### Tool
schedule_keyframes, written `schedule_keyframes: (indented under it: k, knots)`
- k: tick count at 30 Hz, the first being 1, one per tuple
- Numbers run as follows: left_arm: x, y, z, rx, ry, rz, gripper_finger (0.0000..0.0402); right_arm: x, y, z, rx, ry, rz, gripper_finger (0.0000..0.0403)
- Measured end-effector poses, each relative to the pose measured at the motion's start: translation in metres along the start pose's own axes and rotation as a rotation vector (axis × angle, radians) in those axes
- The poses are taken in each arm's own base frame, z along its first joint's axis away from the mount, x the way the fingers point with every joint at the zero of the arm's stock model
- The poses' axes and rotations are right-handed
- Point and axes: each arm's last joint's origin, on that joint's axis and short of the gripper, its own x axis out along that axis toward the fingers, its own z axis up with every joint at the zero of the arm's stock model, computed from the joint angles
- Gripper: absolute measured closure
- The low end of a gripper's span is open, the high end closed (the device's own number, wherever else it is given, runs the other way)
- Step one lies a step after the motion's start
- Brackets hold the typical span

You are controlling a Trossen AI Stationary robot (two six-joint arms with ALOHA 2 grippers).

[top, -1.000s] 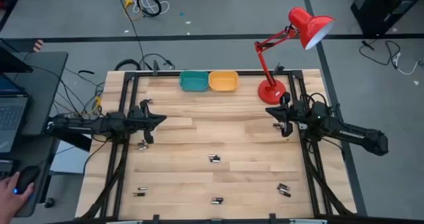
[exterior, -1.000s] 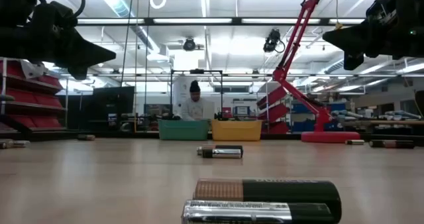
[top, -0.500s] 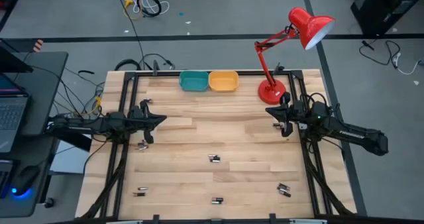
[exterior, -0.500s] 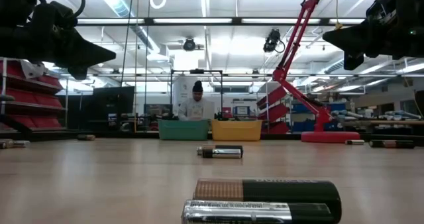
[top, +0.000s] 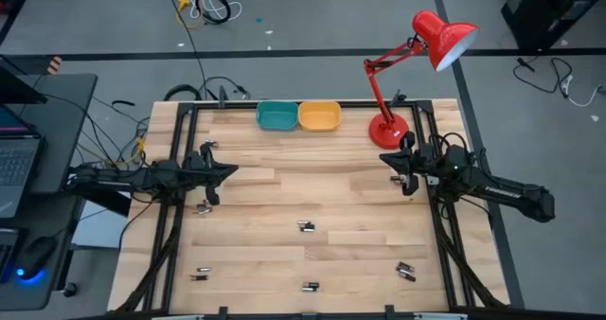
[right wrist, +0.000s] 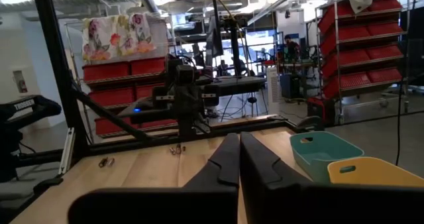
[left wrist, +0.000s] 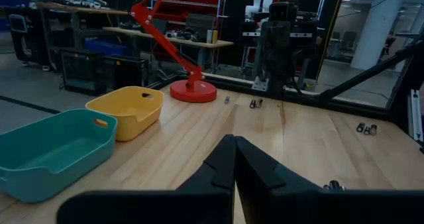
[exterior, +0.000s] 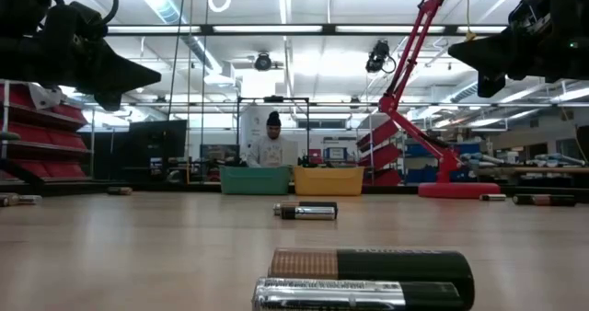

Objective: Sort batteries

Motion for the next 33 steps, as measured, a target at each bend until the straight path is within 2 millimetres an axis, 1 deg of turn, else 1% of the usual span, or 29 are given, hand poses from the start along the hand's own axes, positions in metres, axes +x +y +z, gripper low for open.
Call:
schedule_keyframes:
  k: [9, 15, 22, 27, 30, 33]
  knots:
    - [0.000, 0.000, 0.000, 0.000, 0.000, 0.000, 0.0385, 0.000, 0.000, 0.000, 0.000, 0.000, 0.000, 0.0398]
    - [0.000, 0.000, 0.000, 0.100, 0.000, 0.000, 0.0385, 0.000, 0.000, 0.000, 0.000, 0.000, 0.000, 0.0401]
    - [0.000, 0.000, 0.000, 0.103, -0.001, 0.000, 0.0385, 0.000, 0.000, 0.000, -0.002, 0.000, 0.000, 0.0402]
    - [-0.001, -0.001, 0.010, 0.122, -0.101, -0.005, 0.0385, 0.000, 0.000, 0.001, -0.004, -0.008, 0.002, 0.0398]
    - [-0.001, -0.002, 0.016, 0.097, -0.159, -0.009, 0.0385, 0.000, 0.001, 0.005, -0.009, -0.051, 0.008, 0.0398]
    - [-0.002, -0.002, 0.018, 0.097, -0.180, -0.009, 0.0385, -0.001, 0.002, 0.011, -0.018, -0.108, 0.018, 0.0401]
